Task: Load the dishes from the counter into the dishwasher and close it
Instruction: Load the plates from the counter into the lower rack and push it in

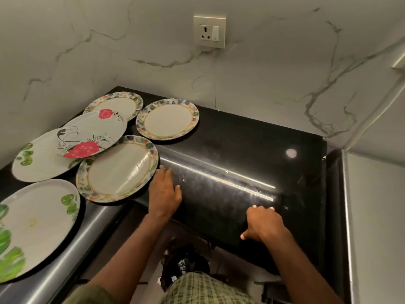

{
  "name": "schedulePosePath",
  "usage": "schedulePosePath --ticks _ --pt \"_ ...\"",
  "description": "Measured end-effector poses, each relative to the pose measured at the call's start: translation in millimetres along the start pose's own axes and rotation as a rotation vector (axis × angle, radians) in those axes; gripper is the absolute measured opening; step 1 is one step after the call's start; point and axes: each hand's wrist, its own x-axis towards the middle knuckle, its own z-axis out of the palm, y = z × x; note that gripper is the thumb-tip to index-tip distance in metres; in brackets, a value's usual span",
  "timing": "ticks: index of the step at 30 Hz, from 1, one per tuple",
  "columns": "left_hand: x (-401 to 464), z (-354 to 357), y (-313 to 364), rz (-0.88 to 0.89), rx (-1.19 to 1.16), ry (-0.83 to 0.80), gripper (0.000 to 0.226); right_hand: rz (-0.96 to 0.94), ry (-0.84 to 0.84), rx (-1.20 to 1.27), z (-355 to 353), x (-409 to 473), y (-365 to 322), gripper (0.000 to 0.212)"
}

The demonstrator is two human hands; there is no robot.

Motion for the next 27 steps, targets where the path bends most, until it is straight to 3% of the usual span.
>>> schedulePosePath --ticks 2,4,6,10,14,22,27 --pt "10.9 -2.2 -13.7 -0.166 0.129 -0.124 0.083 0.006 0.007 0.005 -3.9 2.7 3.5 0.065" --pt "17.3 0.7 -22.3 -0.215 0.206 -0.171 0.08 0.009 0.013 0.013 -6.8 2.6 4.2 0.057" --pt "22.6 4.9 -23.9 -0.16 0.208 -0.119 0.064 0.011 0.02 0.021 -6.9 1.9 2.5 0.057" --pt "24.2 5.4 -1.2 -0.104 -0.003 -0.052 0.039 0.023 0.026 0.033 -5.3 1.1 1.6 0.06" --pt "10.3 13.2 32.7 0.006 -0.085 -0.088 0.042 0.012 0.015 0.05 -6.5 -1.3 4.3 0.06" --pt "-35.4 39.6 95.0 0.268 -0.128 -0.181 0.065 -0.002 0.012 0.12 4.6 -10.8 18.7 0.091" --pt "-69.8 42.6 120.3 0.489 -0.215 -0.294 0.068 0.046 0.112 0.32 19.4 -23.2 36.2 0.111"
